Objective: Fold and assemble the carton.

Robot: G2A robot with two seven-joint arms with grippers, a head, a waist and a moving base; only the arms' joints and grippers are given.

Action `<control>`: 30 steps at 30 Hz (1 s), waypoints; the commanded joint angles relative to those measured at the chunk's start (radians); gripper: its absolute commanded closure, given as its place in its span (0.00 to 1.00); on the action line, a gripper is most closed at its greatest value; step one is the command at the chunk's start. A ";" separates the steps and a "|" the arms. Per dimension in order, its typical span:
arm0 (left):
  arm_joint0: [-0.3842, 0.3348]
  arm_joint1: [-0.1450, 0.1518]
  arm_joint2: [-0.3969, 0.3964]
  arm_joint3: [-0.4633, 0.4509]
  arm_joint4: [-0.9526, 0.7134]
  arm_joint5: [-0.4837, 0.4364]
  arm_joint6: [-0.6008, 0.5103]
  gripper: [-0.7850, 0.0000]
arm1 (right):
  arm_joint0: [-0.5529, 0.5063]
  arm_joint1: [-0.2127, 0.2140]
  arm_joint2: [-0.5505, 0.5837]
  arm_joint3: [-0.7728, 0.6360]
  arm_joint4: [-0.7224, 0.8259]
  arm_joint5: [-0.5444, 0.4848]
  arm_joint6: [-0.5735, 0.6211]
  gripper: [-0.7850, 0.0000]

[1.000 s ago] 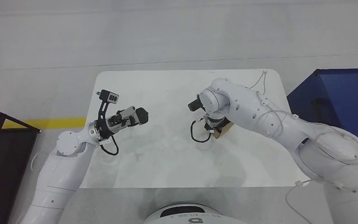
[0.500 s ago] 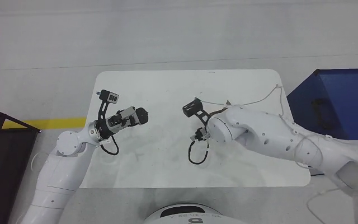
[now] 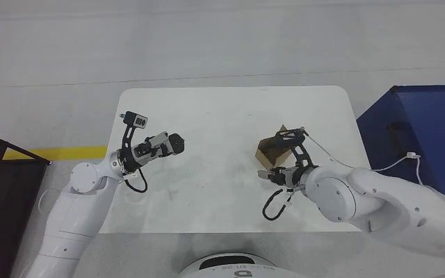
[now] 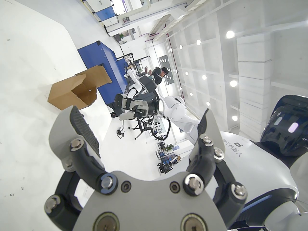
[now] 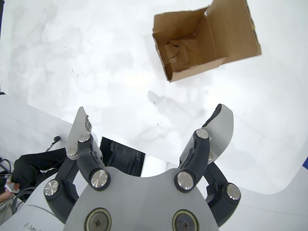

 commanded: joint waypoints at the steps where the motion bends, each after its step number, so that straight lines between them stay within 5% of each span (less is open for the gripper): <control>1: 0.000 0.000 0.000 0.000 0.000 0.000 0.000 0.00 | -0.090 0.048 0.055 0.021 0.120 -0.052 -0.109 0.00; 2: 0.000 0.000 0.000 0.000 0.000 0.000 0.000 0.00 | -0.119 0.062 0.069 0.040 0.159 -0.089 -0.146 0.00; 4: 0.000 0.000 0.000 0.000 0.000 0.000 0.000 0.00 | -0.220 0.110 0.109 0.135 0.300 -0.263 -0.265 0.20; 9: 0.000 0.000 0.000 0.000 0.000 0.000 0.000 0.00 | -0.378 0.198 0.158 0.309 0.576 -0.635 -0.416 0.36; 16: 0.000 0.000 0.000 0.000 0.000 0.000 0.000 0.00 | -0.450 0.239 0.201 0.435 0.762 -1.014 -0.393 0.42; 18: 0.000 0.000 0.000 0.000 0.000 0.000 0.000 0.00 | -0.463 0.242 0.208 0.481 0.815 -1.100 -0.357 0.53; 24: 0.000 0.000 0.000 0.000 0.000 0.000 0.000 0.00 | -0.442 0.232 0.251 0.531 0.905 -1.093 -0.253 0.54; 30: 0.000 0.000 0.000 0.000 0.000 0.000 0.000 0.00 | -0.352 0.165 0.278 0.568 0.935 -0.985 -0.122 0.53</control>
